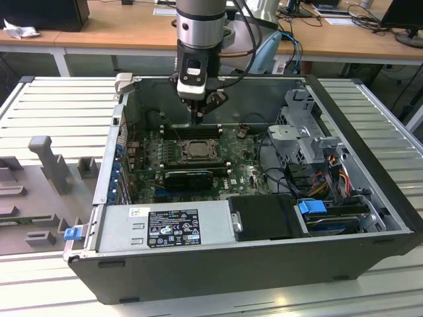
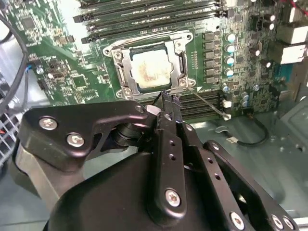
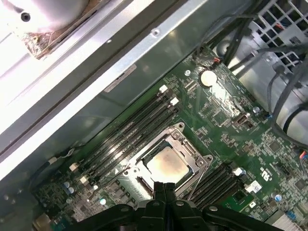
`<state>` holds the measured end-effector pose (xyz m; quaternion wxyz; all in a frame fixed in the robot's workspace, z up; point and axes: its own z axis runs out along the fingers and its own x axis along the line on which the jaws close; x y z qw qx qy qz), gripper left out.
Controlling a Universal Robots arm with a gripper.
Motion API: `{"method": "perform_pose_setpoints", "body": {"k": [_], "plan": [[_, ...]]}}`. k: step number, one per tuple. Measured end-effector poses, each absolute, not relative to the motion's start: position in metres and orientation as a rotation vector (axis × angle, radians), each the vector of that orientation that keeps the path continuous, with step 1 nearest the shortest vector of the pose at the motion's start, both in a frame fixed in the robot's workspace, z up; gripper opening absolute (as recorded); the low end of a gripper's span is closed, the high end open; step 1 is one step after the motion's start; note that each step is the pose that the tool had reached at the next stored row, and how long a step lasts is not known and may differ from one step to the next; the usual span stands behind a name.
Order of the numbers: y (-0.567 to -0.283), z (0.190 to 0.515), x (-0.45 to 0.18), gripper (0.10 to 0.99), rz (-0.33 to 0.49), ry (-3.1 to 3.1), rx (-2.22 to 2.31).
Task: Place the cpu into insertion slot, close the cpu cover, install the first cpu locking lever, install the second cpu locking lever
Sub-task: 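Install the first cpu locking lever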
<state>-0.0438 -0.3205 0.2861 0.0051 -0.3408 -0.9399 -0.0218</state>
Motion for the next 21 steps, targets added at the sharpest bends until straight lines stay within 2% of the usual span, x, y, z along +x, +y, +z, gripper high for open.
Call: {"method": "perform_pose_setpoints", "body": {"k": [21], "plan": [[-0.3205, 0.2775, -0.0438, 0.106, -0.073, -3.142, -0.224]]}}
